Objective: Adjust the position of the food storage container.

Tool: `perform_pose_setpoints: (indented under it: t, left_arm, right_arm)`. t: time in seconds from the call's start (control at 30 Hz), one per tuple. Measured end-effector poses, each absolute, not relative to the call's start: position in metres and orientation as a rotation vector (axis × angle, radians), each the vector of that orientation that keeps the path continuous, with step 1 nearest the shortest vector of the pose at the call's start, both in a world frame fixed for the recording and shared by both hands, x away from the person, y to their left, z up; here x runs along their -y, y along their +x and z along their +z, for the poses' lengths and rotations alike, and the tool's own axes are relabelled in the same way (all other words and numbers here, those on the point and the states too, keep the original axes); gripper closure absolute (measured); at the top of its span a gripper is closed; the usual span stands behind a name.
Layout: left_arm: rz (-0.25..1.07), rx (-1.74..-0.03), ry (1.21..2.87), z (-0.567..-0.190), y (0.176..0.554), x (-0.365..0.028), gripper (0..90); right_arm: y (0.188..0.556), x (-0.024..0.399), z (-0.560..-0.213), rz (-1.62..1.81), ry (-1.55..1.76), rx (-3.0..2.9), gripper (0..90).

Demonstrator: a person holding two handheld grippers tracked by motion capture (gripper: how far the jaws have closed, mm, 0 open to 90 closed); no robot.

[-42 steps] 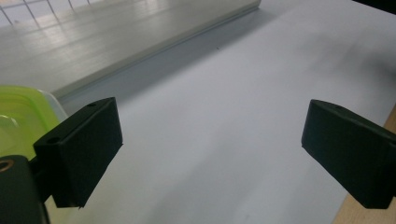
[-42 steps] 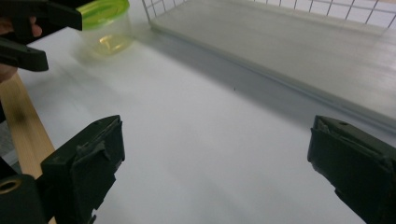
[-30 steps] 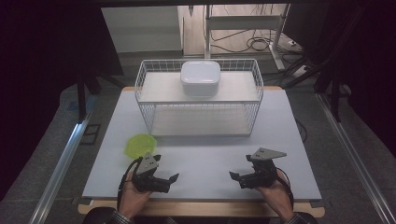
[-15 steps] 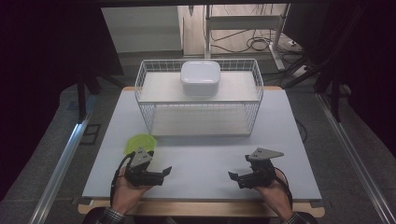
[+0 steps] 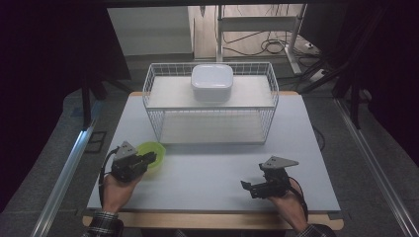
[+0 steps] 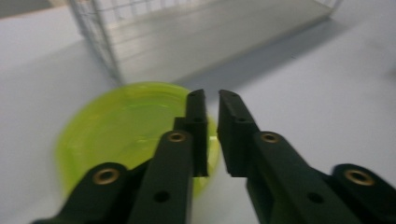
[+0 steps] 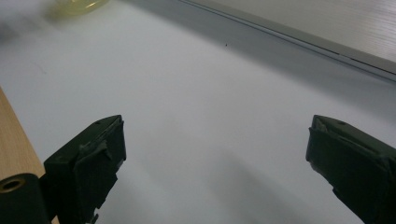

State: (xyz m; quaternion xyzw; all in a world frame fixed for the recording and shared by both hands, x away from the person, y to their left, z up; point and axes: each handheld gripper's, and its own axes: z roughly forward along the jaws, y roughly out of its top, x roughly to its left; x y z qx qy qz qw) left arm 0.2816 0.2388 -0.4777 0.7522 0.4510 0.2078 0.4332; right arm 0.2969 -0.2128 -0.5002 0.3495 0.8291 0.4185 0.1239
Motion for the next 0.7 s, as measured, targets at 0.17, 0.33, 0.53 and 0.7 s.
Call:
perform_pose_setpoints:
  t: [0.17, 0.33, 0.53, 0.7]
  left_arm:
    - [0.581, -1.206, 1.805, -0.477, 0.290, -0.263, 90.0]
    - [0.614, -1.307, 1.773, -0.487, 0.294, -0.284, 90.0]
    - [0.627, -1.382, 1.761, -0.498, 0.299, -0.296, 90.0]
    - [0.634, -1.436, 1.788, -0.509, 0.304, -0.298, 90.0]
  right_arm:
    - [0.298, 0.213, -0.501, 1.218, 1.032, -2.417, 5.2]
    - [0.298, 0.213, -0.502, 1.214, 1.032, -2.423, 5.2]
    - [0.298, 0.212, -0.502, 1.198, 1.036, -2.420, 5.2]
    - [0.299, 0.212, -0.503, 1.198, 1.046, -2.423, 5.2]
